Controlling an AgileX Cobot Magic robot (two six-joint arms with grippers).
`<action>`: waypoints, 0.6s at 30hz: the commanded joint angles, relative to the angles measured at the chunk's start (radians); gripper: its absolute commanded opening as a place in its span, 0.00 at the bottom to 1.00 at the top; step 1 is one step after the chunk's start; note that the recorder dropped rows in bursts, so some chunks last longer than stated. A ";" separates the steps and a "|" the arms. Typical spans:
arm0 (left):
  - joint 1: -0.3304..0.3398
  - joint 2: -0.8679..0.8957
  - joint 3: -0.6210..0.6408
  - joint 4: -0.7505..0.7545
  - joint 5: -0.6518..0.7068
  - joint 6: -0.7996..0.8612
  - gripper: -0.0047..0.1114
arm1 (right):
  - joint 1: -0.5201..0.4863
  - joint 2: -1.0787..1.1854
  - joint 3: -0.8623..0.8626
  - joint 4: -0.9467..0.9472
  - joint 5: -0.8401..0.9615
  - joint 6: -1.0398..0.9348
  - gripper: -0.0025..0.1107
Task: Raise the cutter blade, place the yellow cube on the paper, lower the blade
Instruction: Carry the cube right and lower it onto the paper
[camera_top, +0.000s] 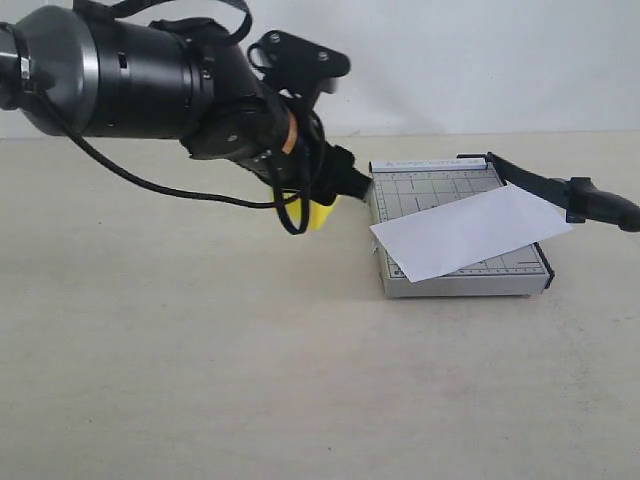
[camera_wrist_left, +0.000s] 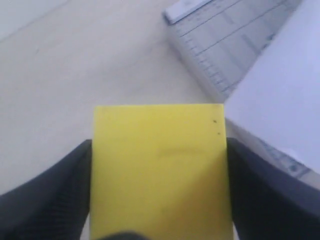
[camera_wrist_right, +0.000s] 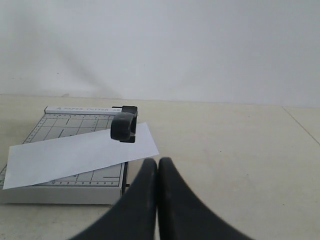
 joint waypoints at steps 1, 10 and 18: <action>-0.092 -0.003 -0.029 -0.036 -0.017 0.161 0.08 | 0.000 -0.023 0.000 0.004 -0.004 -0.003 0.02; -0.144 0.135 -0.223 -0.050 -0.071 0.190 0.08 | 0.000 -0.042 0.000 0.004 -0.004 -0.003 0.02; -0.144 0.266 -0.370 -0.116 -0.089 0.195 0.08 | 0.000 -0.042 0.000 0.004 -0.004 -0.003 0.02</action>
